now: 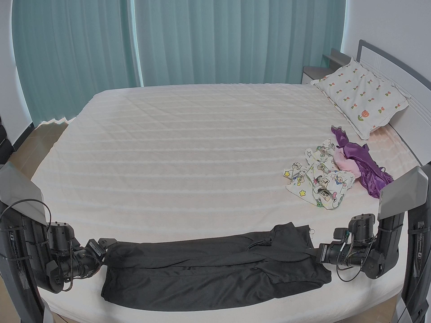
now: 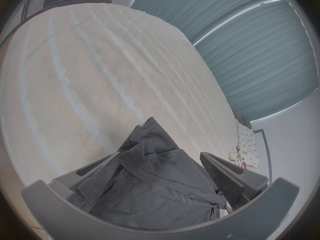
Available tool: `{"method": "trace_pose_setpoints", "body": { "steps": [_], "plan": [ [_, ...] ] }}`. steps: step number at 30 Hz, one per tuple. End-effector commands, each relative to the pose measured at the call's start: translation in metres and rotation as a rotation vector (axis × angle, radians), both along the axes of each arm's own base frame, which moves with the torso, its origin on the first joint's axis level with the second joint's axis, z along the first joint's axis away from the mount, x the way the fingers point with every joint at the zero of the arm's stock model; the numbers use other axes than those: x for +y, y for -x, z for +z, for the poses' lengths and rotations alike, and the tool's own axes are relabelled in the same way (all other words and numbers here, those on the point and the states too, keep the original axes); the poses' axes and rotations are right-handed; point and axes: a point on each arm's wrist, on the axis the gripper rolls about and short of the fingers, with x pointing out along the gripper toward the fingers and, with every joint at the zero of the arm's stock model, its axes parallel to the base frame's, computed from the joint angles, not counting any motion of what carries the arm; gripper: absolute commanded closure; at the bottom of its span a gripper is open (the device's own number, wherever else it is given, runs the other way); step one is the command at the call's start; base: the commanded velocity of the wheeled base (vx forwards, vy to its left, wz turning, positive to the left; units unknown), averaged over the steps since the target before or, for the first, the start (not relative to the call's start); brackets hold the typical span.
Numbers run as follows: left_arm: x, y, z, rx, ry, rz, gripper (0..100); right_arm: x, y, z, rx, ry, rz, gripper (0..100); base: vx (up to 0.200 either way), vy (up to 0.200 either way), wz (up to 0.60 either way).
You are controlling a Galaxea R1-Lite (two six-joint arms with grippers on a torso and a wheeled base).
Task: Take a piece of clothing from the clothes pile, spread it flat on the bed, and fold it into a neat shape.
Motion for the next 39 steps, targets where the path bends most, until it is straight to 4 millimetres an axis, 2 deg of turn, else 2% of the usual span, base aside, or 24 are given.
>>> {"method": "trace_pose_setpoints", "body": {
  "steps": [1, 5, 8, 10, 12, 13, 14, 18, 19, 23, 27, 39],
  "plan": [
    [0.0, 0.0, 0.0, 0.0, 0.0, 0.0, 0, 0.001, 0.0, -0.003, 0.007, 0.005, 0.002, 0, 0.0, 0.0, 0.0],
    [0.0, -0.001, 0.0, -0.001, 0.0, 0.0, 0, 0.0, -0.003, 0.006, -0.04, 0.001, -0.004, 0, 0.0, 0.0, 0.0],
    [0.0, -0.001, 0.0, -0.001, 0.0, 0.0, 0, 0.002, -0.007, 0.031, -0.151, -0.02, -0.01, 0, 0.0, 0.0, 0.0],
    [0.0, 0.0, 0.0, 0.0, -0.001, 0.001, 0, 0.006, -0.007, 0.041, -0.182, -0.03, -0.008, 0, 0.0, 0.0, 0.0],
    [0.0, 0.0, 0.0, 0.0, -0.001, 0.001, 0, 0.014, -0.006, 0.044, -0.181, -0.049, 0.006, 0, 0.0, 0.0, 0.0],
    [0.0, 0.0, 0.0, 0.0, -0.001, 0.001, 0, 0.032, -0.004, 0.043, -0.155, -0.097, 0.036, 0, 0.0, 0.0, 0.0],
    [0.0, 0.0, 0.0, 0.002, -0.001, 0.001, 0, 0.041, -0.004, 0.043, -0.139, -0.13, 0.033, 0, 0.0, 0.0, 0.0],
    [0.0, 0.0, 0.0, 0.002, -0.001, 0.001, 0, 0.068, -0.019, 0.038, -0.119, -0.206, 0.002, 0, 0.0, 0.0, 0.0],
    [0.0, 0.0, 0.0, 0.0, -0.001, 0.001, 0, 0.069, -0.02, 0.037, -0.117, -0.206, -0.001, 0, 0.0, 0.0, 0.0],
    [0.0, 0.0, 0.0, 0.002, -0.001, 0.001, 0, 0.096, -0.033, 0.01, -0.045, -0.151, -0.014, 0, 0.0, 0.0, 0.0],
    [0.0, 0.0, 0.0, 0.002, -0.001, 0.001, 0, 0.102, -0.036, 0.003, -0.01, -0.167, -0.021, 0, 0.0, 0.0, 0.0],
    [-0.001, 0.0, -0.001, 0.003, -0.003, -0.004, 0, 0.111, -0.047, 0.003, 0.034, -0.147, -0.014, 0, 0.0, 0.0, 0.0]
  ]
}}
